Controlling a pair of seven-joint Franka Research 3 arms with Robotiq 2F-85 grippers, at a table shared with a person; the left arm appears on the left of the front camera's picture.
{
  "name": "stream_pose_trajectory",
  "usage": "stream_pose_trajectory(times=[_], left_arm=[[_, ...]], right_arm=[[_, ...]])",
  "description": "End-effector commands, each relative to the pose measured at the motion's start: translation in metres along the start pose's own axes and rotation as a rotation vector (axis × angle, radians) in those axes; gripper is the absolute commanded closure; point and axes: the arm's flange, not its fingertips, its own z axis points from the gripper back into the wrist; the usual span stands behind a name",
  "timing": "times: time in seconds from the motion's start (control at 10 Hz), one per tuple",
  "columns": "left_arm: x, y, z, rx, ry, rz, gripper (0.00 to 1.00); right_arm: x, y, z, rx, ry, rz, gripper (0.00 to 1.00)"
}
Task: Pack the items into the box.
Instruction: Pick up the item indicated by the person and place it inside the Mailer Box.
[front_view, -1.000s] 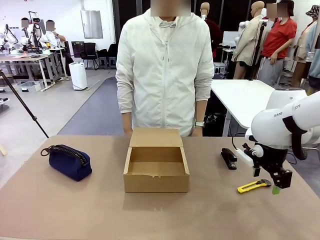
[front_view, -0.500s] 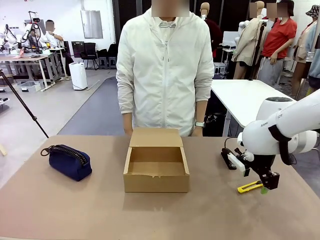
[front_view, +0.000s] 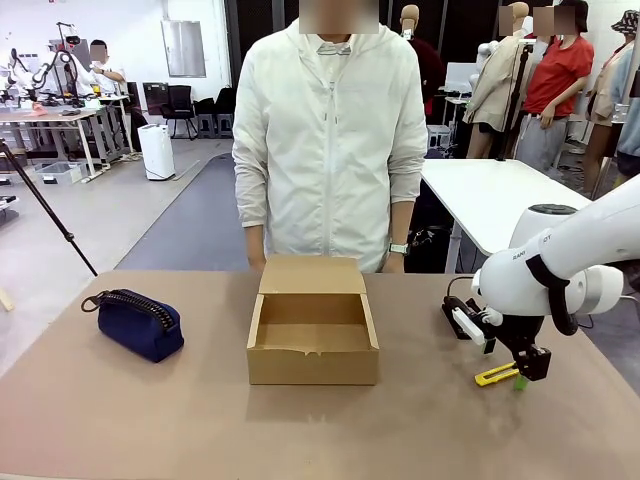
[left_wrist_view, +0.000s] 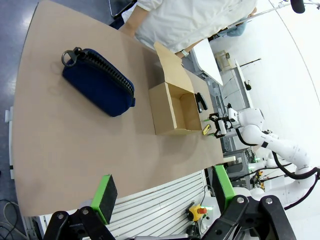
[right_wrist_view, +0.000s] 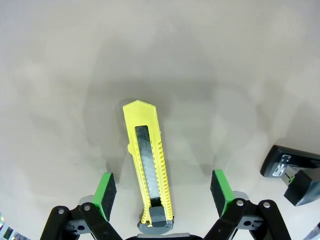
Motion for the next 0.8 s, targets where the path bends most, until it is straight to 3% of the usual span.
stream_pose_trajectory(times=[0.0,0.1,0.7], left_arm=[[0.0004,0.0009,0.0000,-0.021,-0.007,-0.019,0.00],[0.0004,0.0009,0.0000,-0.021,-0.007,-0.019,0.00],[0.0004,0.0009,0.0000,-0.021,-0.007,-0.019,0.00]], right_arm=[[-0.0027,-0.0013,0.0042,-0.003,-0.034,0.018,0.56],[-0.0031,-0.0018,0.0046,-0.004,-0.032,0.015,1.00],[-0.0041,-0.0043,0.0065,0.017,-0.032,0.016,1.00]])
